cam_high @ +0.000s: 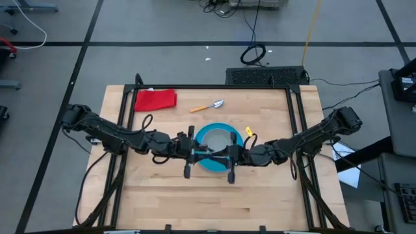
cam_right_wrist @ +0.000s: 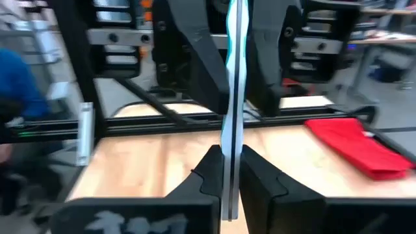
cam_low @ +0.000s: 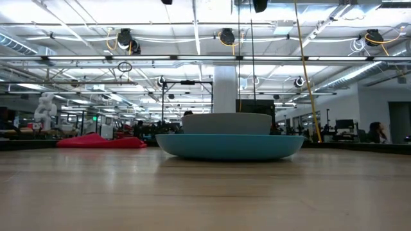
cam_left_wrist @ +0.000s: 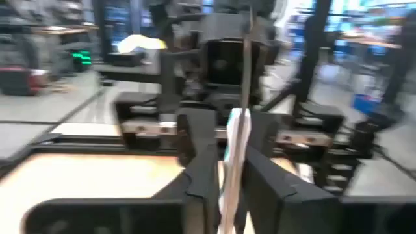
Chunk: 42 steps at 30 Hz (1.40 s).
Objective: Set table place
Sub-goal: Put the blue fork to the left of the blue plate
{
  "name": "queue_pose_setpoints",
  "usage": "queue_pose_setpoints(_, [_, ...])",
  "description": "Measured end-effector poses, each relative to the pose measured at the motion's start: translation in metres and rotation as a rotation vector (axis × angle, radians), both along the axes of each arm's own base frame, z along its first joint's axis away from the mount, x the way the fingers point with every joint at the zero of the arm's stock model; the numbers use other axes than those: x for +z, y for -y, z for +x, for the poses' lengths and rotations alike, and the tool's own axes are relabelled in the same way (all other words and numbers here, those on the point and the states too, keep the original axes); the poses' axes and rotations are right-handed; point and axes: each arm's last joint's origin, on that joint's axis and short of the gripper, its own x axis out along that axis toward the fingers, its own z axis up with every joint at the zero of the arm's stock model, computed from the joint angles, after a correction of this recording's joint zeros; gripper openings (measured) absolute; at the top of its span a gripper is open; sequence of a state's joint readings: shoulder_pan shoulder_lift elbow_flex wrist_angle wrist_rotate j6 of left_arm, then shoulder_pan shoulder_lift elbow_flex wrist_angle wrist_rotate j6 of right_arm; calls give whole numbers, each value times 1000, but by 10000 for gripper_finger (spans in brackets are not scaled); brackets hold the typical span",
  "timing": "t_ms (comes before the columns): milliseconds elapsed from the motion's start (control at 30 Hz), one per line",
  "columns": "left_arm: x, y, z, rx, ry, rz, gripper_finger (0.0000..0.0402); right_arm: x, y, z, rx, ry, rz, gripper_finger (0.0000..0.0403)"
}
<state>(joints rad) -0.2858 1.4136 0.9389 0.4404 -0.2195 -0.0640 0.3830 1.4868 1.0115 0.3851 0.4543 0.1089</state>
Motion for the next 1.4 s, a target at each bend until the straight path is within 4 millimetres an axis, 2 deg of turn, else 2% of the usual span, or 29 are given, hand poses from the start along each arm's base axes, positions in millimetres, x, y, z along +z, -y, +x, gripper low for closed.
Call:
queue_pose_setpoints(167, [1, 7, -4, 170, 7, 64, 134, 3, 1, -1, -115, 31, -45, 17])
queue_pose_setpoints(333, [4, 11, -8, 336, 28, 76, 160, 11, 3, -2, -240, 95, -94, 17])
queue_pose_setpoints(500, [9, 11, -10, 449, 74, 51, 158, 16, 7, -3, -367, 121, -156, 17])
queue_pose_setpoints(700, [16, 10, -9, 498, 155, 13, 147, 15, 9, 4, -489, 159, -220, 17])
queue_pose_setpoints(867, [10, 13, 0, 530, 203, 54, 147, 9, 13, 11, -597, 159, -269, 17])
queue_pose_setpoints(1100, [0, 13, 10, 559, 219, 124, 147, 0, 23, 21, -636, 150, -291, 17])
queue_pose_setpoints(1400, [0, 8, 11, 607, 197, 176, 147, 1, 23, 21, -605, 139, -357, 17])
